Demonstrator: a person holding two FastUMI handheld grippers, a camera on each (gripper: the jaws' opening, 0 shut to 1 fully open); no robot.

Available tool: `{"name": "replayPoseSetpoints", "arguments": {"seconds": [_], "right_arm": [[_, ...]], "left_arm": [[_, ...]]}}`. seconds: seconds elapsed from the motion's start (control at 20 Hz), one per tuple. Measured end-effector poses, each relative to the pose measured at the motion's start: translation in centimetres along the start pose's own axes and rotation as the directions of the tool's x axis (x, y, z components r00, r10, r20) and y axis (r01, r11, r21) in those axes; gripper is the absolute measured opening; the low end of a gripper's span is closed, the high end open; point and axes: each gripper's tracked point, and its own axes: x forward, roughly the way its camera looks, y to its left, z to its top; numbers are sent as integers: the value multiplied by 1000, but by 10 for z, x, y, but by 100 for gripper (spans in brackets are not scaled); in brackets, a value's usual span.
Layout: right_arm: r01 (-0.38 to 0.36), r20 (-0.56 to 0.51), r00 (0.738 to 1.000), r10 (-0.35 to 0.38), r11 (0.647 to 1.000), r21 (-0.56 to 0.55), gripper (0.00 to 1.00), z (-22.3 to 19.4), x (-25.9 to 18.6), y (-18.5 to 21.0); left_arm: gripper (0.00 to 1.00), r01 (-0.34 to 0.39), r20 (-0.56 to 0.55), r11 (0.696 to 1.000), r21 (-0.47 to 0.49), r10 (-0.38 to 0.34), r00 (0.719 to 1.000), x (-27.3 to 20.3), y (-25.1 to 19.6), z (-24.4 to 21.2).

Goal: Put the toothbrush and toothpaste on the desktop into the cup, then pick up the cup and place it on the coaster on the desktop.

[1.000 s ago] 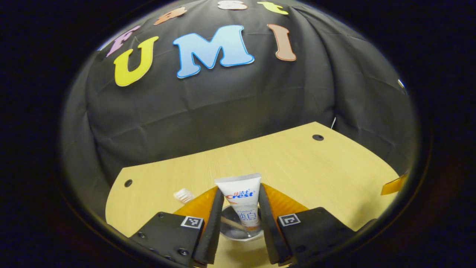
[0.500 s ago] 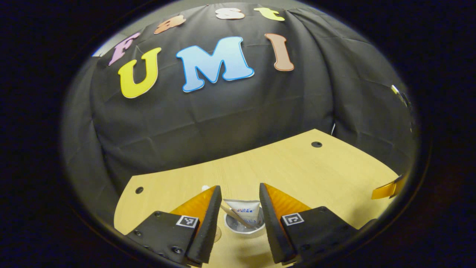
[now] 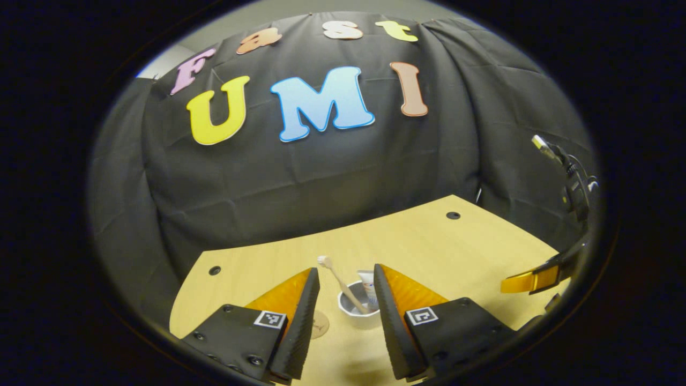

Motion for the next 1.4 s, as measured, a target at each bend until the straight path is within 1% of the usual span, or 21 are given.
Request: {"name": "replayPoseSetpoints", "arguments": {"seconds": [0.05,0.1,0.25,0.4,0.45,0.5,0.55,0.6,0.65,0.7,0.75,0.8,0.85,0.9,0.95,1.0,1.05,1.35,1.4], "right_arm": [[-16,-8,1000,16,999,-29,13,0,3,6],[-30,-17,999,29,998,-55,13,1,4,12],[-81,-57,996,73,984,-161,13,3,11,33],[-114,-104,991,89,956,-270,14,6,18,48],[-120,-114,990,89,946,-301,25,9,22,52],[-131,-129,987,93,934,-332,25,10,25,58],[-145,-152,984,95,919,-366,27,9,28,63],[-152,-166,982,92,905,-397,28,9,31,67],[-162,-184,979,89,886,-434,28,8,35,71],[-175,-206,975,84,860,-478,26,8,39,76],[-187,-228,971,76,833,-521,32,7,41,79],[-193,-237,969,67,807,-558,35,7,44,82],[-196,-244,968,57,778,-597,34,9,48,86],[-203,-257,965,46,751,-628,35,10,51,88],[-218,-276,960,41,728,-650,35,8,55,91],[-236,-301,953,36,709,-664,37,7,56,93],[-246,-315,949,28,691,-679,44,6,60,97],[-285,-363,932,-9,599,-748,44,8,81,108],[-291,-367,930,-13,584,-758,44,10,84,110]], "left_arm": [[67,-10,-2,1000,-7,10,1000,-6,5,-2],[71,-20,-7,1000,-14,20,1000,-12,10,-4],[71,-47,-26,998,-35,46,999,-24,26,-13],[71,-85,-51,995,-54,82,995,-38,48,-25],[67,-101,-59,993,-58,97,994,-43,57,-29],[67,-118,-69,991,-63,114,991,-48,66,-35],[67,-135,-79,988,-69,130,988,-51,77,-41],[71,-155,-92,985,-75,148,985,-56,86,-46],[63,-177,-106,981,-82,168,980,-60,96,-52],[63,-197,-117,976,-91,186,976,-65,105,-57],[67,-216,-126,971,-101,203,971,-67,113,-62],[67,-234,-137,966,-109,219,966,-70,120,-66],[67,-253,-149,961,-114,235,961,-72,128,-71],[63,-269,-158,956,-120,249,956,-75,134,-74],[67,-285,-167,950,-126,263,950,-78,139,-77],[67,-298,-176,946,-132,273,946,-81,143,-80],[67,-309,-186,941,-137,282,941,-81,147,-83],[67,-384,-238,909,-163,342,909,-92,171,-100],[71,-398,-247,902,-167,352,903,-94,175,-104]]}}
